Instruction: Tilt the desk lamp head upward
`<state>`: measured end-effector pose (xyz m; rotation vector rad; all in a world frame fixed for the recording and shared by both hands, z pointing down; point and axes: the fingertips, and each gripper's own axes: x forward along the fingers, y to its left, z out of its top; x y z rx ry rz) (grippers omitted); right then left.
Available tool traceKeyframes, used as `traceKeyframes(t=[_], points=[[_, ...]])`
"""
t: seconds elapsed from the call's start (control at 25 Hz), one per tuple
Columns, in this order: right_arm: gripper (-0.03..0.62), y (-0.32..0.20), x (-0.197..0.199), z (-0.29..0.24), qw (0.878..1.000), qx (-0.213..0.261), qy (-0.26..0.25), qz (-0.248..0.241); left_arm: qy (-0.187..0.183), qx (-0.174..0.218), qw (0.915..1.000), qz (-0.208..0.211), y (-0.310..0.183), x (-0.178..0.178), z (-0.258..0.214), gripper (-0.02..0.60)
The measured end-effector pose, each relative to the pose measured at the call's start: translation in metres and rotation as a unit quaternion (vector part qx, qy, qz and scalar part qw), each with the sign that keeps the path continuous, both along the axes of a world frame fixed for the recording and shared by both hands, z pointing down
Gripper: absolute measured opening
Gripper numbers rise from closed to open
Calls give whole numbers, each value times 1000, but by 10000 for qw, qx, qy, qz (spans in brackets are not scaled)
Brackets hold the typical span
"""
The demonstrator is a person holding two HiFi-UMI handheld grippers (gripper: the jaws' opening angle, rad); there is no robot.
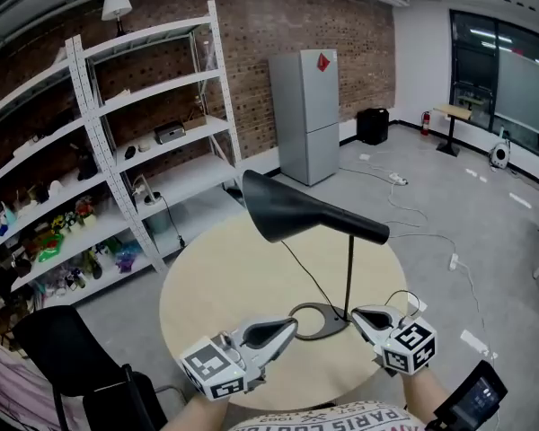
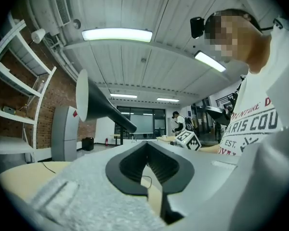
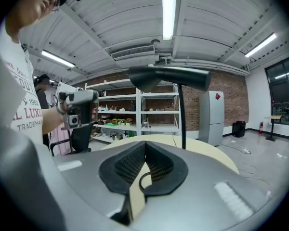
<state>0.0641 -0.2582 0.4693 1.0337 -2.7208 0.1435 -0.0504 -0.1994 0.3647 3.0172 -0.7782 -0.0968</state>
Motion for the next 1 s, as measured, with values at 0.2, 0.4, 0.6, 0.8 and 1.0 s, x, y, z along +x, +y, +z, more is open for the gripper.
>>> traceKeyframes(t=[0.2, 0.4, 0.6, 0.8, 1.0], points=[[2, 52, -19, -1, 9992, 24, -66, -391, 7, -367, 9993, 68, 29, 3, 37, 0], [2, 87, -33, 11, 9976, -115, -168, -662, 13, -766, 9971, -26, 48, -1, 73, 0], [3, 110, -42, 10, 9954, -248, -432, -816, -188, -907, 9957, -31, 65, 0, 96, 0], [3, 124, -43, 4, 9955, -216, -513, -773, -202, -867, 9960, 48, 75, 3, 93, 0], [3, 128, -39, 11, 9963, -263, -345, -735, -198, -811, 9965, 68, 77, 10, 89, 0]])
